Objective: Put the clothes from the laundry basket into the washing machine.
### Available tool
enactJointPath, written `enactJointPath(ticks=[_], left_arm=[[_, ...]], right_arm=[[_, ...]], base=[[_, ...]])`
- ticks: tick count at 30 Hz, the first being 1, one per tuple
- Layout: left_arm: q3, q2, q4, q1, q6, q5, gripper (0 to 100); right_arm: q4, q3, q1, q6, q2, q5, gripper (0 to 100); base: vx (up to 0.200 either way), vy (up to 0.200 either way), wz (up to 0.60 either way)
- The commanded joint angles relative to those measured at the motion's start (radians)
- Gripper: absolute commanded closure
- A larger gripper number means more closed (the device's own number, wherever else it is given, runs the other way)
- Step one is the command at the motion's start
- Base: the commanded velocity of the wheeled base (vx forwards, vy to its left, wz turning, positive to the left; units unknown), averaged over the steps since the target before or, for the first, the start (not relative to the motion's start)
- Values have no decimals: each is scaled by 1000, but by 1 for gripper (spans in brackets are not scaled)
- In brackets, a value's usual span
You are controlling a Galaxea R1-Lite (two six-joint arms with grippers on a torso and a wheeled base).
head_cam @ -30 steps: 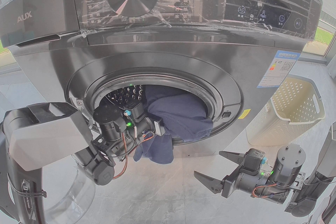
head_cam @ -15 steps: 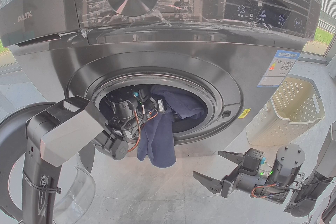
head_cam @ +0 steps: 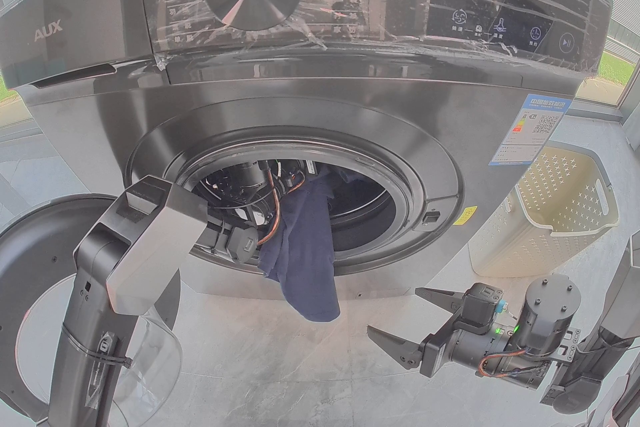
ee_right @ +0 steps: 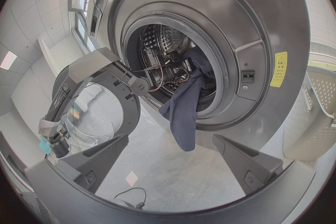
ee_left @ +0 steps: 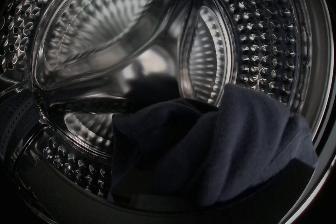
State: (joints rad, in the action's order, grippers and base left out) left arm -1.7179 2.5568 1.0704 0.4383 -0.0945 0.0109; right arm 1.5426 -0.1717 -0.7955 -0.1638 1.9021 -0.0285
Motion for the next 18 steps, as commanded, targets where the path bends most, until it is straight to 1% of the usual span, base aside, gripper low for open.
enactJointPath(ticks=[1,3,4,5,7,8,10,11,13,15,18], left_arm=[[-37,33,-10,-13,-5,8,100],[-28,31,-10,-12,-7,8,100],[-22,28,-12,-7,-8,12,0],[-11,23,-14,-3,-19,24,0],[32,-4,-26,5,-54,55,0],[70,-32,-43,13,-68,60,0],[130,-76,-84,22,-80,58,0],[187,-116,-129,23,-80,57,0],[253,-164,-190,26,-79,54,0],[296,-190,-237,28,-77,51,0],[353,-227,-317,34,-73,26,0]], right_arm=[[1,0,1,0,8,1,0],[1,0,1,0,11,1,0],[1,0,1,0,11,1,0],[1,0,1,0,11,1,0],[1,0,1,0,11,2,0],[1,0,1,0,11,2,0],[1,-2,2,0,11,2,0],[1,-2,1,0,11,2,0],[1,-2,1,0,11,2,0],[1,-2,1,1,9,2,0],[1,-2,-1,1,9,2,0]], base=[[0,0,0],[0,0,0],[0,0,0],[0,0,0],[0,0,0],[0,0,0],[0,0,0],[0,0,0],[0,0,0],[0,0,0],[0,0,0]])
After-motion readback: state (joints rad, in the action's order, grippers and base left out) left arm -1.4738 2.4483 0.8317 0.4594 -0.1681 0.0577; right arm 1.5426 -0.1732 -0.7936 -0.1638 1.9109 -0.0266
